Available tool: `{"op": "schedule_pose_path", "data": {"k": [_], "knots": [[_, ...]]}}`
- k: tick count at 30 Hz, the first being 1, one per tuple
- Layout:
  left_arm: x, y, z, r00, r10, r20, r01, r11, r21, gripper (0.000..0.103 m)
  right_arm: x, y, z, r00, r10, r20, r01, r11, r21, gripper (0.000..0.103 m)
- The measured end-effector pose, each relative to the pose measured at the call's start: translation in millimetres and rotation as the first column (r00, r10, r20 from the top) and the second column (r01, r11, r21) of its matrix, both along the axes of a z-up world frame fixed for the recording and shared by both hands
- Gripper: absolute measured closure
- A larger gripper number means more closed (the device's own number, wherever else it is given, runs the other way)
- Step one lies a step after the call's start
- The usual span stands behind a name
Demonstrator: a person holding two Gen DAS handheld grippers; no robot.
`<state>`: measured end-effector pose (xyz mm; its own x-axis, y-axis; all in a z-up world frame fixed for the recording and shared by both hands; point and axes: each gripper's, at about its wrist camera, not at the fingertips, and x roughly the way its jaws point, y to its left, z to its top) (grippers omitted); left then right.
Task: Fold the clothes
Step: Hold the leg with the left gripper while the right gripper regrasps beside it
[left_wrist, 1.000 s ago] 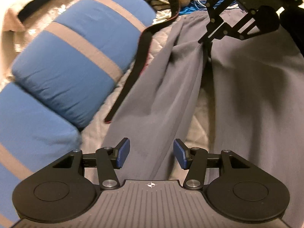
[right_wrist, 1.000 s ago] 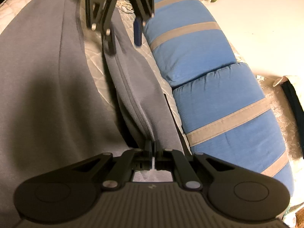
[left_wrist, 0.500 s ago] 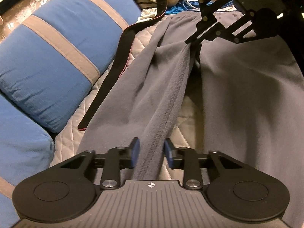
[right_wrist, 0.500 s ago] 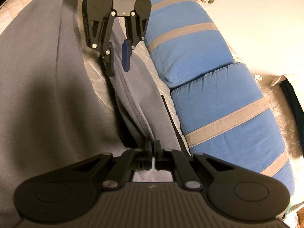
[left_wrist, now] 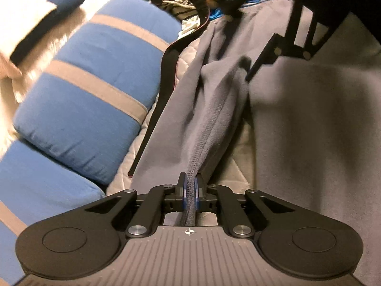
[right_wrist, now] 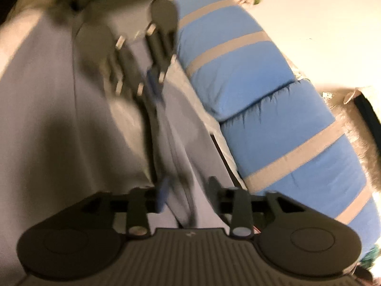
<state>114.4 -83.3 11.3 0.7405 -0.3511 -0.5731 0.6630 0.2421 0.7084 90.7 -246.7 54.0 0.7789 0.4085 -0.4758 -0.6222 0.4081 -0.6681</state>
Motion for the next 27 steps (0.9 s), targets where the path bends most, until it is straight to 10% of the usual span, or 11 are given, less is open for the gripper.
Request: {"op": "schedule_pose_path", "data": {"k": [13,27], "knots": [[-35,-2,-27,0.971,-0.037,0.237,0.016,0.996,0.088,0.1,14,66,-20,0.999,-0.042,-0.026,0.042,0.999,-0.004,0.048],[-40,1,-54,0.943,-0.083,0.322,0.031,0.986,0.164,0.1,19,50,-4,0.977,-0.079,-0.196,0.085,0.996,0.025,0.048]]}}
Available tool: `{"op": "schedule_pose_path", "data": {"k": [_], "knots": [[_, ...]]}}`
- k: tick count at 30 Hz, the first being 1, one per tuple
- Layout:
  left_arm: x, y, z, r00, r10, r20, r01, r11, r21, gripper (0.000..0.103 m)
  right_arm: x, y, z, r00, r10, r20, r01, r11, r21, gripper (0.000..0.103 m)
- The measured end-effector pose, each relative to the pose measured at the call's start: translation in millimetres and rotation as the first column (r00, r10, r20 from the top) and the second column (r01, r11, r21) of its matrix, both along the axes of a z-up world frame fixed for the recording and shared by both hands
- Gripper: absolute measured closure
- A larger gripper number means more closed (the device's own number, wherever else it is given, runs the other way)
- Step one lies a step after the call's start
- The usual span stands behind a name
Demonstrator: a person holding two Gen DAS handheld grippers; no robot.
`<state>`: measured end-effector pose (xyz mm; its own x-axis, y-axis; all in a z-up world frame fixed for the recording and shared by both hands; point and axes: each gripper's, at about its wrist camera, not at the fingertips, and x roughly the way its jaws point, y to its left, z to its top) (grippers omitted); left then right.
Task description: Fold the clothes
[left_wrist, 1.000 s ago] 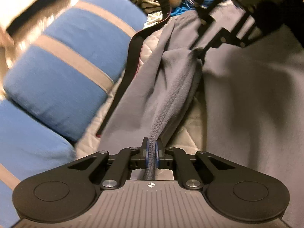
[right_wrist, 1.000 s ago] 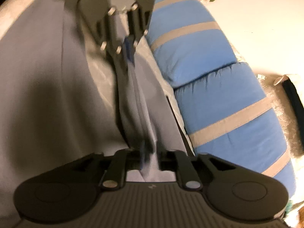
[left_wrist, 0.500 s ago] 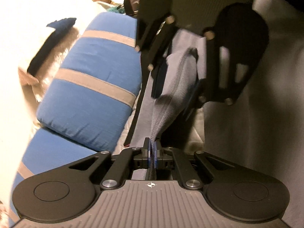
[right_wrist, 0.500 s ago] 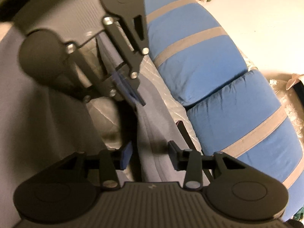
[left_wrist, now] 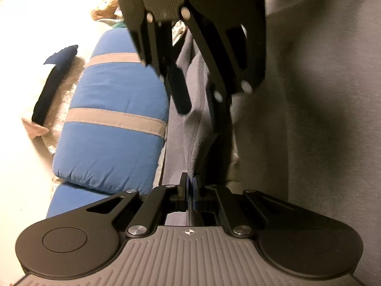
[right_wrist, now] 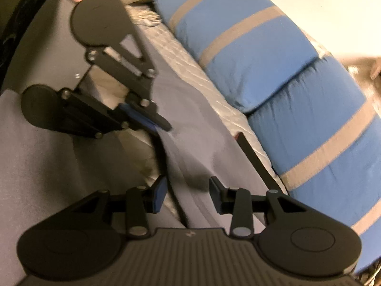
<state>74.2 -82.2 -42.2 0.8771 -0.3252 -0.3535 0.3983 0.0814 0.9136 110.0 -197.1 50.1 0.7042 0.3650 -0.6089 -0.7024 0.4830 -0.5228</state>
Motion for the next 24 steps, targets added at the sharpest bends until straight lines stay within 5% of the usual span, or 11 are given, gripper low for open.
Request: {"op": "schedule_pose_path", "data": {"k": [7,11,12,13,18,24], "knots": [[6,-1,12,0.999,0.038,0.013,-0.037,0.997,-0.071,0.1,13,-7,5,0.999,-0.036,0.031,0.037,0.999,-0.036,0.049],[7,-2,14,0.999,0.039,0.011,-0.038,0.996,-0.076,0.1,18,0,3,0.998,-0.03,0.057,0.033,0.998,-0.059,0.07],[7,-2,13,0.999,0.037,0.008,-0.036,0.997,-0.074,0.1,17,1,2,0.997,-0.025,0.07,0.03,0.998,-0.064,0.087],[7,-3,13,0.999,0.034,0.004,-0.034,0.997,-0.071,0.1,16,3,2,0.996,-0.02,0.082,0.026,0.997,-0.069,0.093],[6,-2,15,0.997,0.022,-0.076,-0.027,0.998,-0.064,0.1,-4,5,-17,0.979,0.06,0.193,-0.025,0.983,-0.179,0.099],[14,-2,29,0.97,0.066,-0.236,-0.098,0.987,-0.124,0.098,-26,6,-51,0.969,0.145,0.2,-0.078,0.949,-0.306,0.1]]}}
